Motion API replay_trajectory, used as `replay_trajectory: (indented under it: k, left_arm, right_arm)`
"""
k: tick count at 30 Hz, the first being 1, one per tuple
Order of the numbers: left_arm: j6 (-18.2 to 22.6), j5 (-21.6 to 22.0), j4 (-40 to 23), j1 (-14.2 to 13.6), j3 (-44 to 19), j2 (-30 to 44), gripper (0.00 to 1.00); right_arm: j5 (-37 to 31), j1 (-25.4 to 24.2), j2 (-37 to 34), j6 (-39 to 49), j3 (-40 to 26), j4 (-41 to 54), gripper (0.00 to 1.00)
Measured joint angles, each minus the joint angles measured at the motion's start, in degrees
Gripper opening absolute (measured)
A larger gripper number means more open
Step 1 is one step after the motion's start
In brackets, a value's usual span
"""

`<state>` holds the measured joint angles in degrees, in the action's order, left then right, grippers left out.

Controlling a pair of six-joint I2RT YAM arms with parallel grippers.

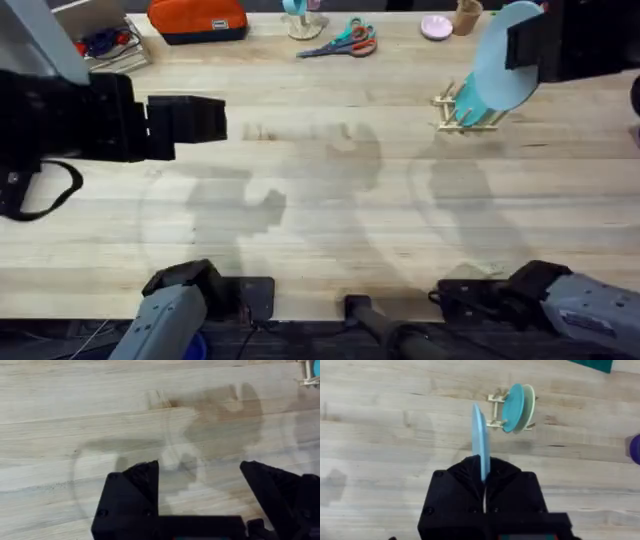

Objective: Pick up the plates from the table one by one and place each into a slot on the dish rack.

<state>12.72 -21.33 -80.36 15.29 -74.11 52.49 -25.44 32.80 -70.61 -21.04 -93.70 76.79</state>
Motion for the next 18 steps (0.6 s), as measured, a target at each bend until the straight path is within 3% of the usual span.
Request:
replay_trajectory:
  k: [10, 18]
  left_arm:
    - [-0.01, -0.01, -0.02, 0.00, 0.00, 0.00, 0.994]
    - [0.01, -0.01, -0.02, 0.00, 0.00, 0.00, 0.994]
  right_arm:
    - [-2.72, -0.41, 0.00, 0.94, 0.00, 0.00, 0.032]
    - [-2.87, -5.90, 0.00, 1.88, 0.01, 0.00, 0.031]
